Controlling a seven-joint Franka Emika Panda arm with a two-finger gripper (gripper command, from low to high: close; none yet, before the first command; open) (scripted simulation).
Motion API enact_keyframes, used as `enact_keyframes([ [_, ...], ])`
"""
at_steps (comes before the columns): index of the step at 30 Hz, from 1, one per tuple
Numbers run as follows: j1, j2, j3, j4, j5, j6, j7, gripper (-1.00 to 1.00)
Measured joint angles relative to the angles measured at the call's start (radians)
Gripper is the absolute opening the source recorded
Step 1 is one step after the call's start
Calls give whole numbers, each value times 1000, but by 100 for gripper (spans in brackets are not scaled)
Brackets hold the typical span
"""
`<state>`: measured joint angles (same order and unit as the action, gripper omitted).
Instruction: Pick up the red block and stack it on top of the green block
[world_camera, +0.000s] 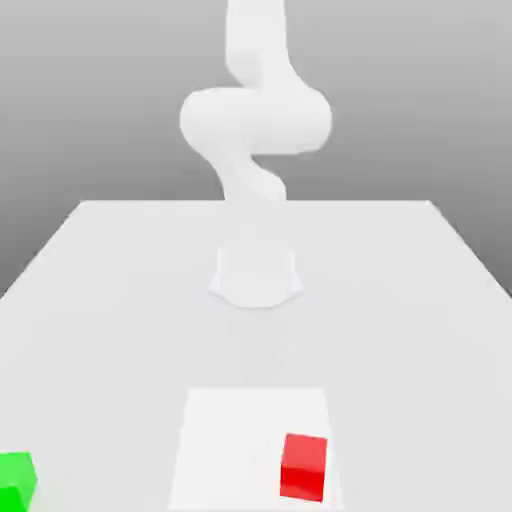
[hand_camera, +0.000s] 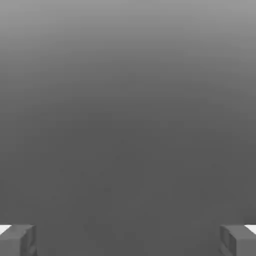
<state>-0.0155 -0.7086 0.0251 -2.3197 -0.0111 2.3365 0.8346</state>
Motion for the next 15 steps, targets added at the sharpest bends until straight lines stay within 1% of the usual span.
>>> enact_keyframes([
  [9,-47,333,82,-72,-45,133,130,0],
  [15,-53,551,111,-119,-77,219,216,0],
])
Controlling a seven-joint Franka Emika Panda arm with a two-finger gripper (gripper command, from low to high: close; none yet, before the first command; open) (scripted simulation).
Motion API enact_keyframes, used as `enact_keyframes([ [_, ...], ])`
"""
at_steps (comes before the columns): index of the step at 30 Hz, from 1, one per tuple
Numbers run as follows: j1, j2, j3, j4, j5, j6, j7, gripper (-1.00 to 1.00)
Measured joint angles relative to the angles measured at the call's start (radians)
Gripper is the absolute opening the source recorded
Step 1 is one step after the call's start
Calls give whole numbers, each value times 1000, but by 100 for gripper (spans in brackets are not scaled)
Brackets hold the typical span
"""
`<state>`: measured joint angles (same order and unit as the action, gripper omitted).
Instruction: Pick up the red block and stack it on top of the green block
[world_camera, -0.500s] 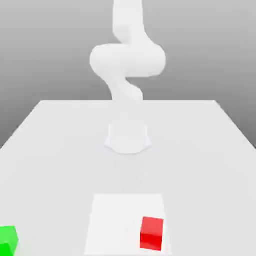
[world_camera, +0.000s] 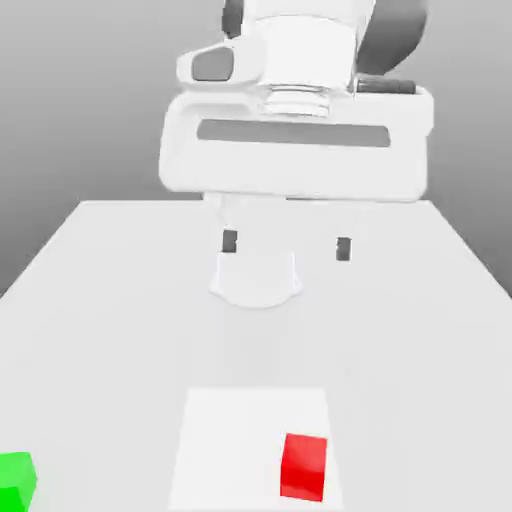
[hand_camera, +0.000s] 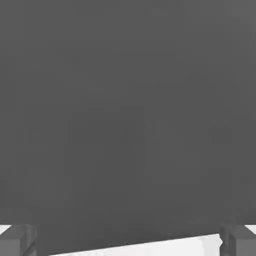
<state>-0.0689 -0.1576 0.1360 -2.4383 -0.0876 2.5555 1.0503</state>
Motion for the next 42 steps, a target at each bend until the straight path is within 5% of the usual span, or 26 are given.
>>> enact_keyframes([
  [14,52,501,-20,-51,-39,274,131,0],
  [15,58,524,-28,-47,-46,292,137,-100],
  [22,58,522,-27,-48,-47,292,138,-100],
  [27,30,368,7,-70,16,161,95,-100],
  [40,-279,541,-284,217,201,44,300,-100],
  [41,-297,579,-288,236,217,62,304,100],
  [42,-297,579,-288,236,217,62,304,100],
])
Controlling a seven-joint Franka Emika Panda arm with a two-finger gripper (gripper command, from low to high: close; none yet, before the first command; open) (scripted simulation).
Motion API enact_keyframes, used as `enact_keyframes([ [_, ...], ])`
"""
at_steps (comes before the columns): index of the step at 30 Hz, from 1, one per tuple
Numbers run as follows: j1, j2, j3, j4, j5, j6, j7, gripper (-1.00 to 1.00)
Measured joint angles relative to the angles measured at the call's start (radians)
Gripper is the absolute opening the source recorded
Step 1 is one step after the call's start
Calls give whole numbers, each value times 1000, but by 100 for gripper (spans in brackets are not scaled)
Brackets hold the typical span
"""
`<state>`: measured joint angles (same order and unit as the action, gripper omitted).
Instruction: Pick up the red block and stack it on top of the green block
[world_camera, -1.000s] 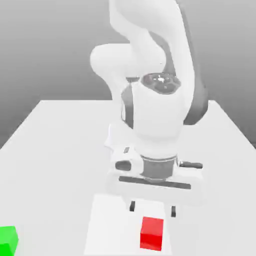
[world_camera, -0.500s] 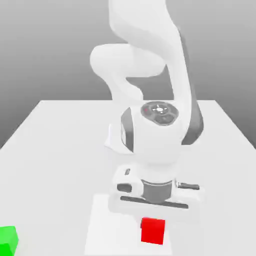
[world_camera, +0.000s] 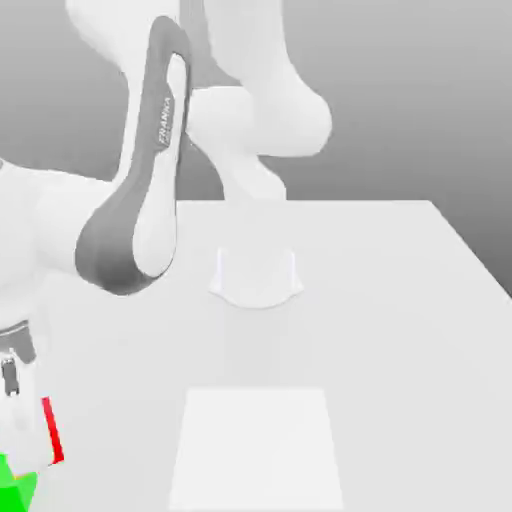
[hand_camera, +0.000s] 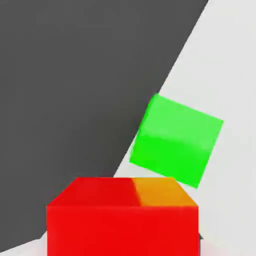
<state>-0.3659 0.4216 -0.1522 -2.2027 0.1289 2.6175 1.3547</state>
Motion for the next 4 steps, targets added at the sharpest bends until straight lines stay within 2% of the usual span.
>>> enact_keyframes([
  [4,0,0,0,0,0,0,0,100],
])
